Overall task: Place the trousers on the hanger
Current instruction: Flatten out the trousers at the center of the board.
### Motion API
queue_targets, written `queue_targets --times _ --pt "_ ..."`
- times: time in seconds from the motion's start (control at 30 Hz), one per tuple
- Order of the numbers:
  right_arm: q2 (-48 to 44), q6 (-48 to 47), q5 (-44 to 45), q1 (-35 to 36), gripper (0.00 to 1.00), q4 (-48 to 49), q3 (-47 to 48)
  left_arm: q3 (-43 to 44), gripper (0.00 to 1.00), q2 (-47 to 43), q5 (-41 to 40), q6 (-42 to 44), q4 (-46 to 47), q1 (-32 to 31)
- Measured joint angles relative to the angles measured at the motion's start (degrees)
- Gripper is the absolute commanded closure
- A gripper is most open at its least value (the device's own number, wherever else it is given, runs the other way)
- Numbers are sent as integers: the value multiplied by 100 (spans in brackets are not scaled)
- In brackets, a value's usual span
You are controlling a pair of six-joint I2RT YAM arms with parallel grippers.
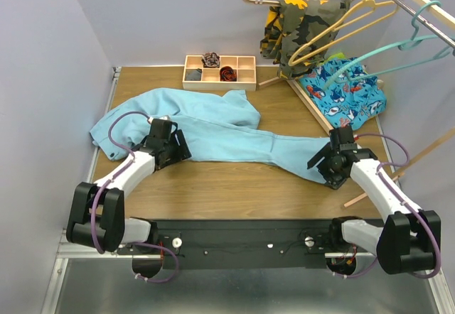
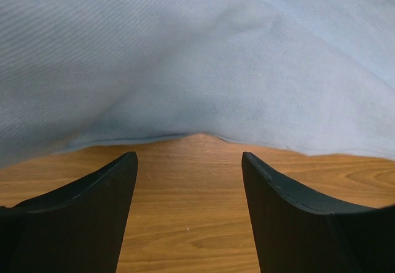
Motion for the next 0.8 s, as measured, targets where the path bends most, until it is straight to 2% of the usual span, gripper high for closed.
queue_targets --times 0.4,0.5,0.6,0.67,0.7,0.73,0.8 --pt "-315 275 68 -76 14 -63 -544 122 23 649 -177 31 245 -2" --pt "-334 328 76 -79 13 -68 -575 195 26 763 -203 59 356 -2" --pt "-369 369 129 -79 14 -68 -575 278 35 909 -282 109 474 -2" --pt "-409 385 160 -79 14 -68 -575 291 45 957 -326 131 527 -2" --pt "-426 402 177 -79 14 -68 -575 293 51 975 -341 140 546 0" --pt "-450 413 199 -79 14 -68 -575 297 63 994 -358 162 570 0" --pt "-479 417 214 -79 14 -68 -575 302 77 1032 -396 179 608 0"
